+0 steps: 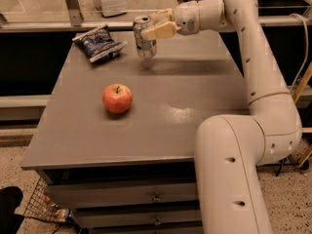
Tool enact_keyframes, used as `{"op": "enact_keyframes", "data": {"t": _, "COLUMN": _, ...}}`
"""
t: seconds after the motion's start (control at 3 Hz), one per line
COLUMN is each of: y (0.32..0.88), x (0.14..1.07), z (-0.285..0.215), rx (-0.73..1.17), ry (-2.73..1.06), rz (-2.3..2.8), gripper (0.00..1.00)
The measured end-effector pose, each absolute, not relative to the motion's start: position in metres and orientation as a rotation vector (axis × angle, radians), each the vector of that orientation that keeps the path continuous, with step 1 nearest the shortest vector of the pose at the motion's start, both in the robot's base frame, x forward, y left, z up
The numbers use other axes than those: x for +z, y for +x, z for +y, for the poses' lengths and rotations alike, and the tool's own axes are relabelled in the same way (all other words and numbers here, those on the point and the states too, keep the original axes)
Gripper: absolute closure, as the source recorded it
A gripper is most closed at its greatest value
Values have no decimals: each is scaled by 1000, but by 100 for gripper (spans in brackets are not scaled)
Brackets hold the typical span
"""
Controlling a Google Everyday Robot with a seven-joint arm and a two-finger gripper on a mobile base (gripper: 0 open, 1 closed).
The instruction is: Move 7up can near blue chip bag
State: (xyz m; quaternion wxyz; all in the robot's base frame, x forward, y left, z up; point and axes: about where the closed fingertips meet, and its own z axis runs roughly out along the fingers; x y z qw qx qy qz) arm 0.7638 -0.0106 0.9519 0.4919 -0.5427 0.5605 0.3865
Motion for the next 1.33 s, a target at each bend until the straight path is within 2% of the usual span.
{"op": "enact_keyframes", "data": {"t": 0.33, "y": 775, "x": 940, "z": -8, "rx": 821, "ry": -1369, "rz": 1445, "gripper": 100}}
{"op": "enact_keyframes", "data": {"t": 1.0, "y": 786, "x": 910, "z": -23, "rx": 762, "ry": -1313, "rz": 1499, "gripper": 100}}
{"op": "enact_keyframes", "data": {"t": 1.33, "y": 786, "x": 908, "z": -19, "rx": 768, "ry": -1316, "rz": 1498, "gripper": 85}}
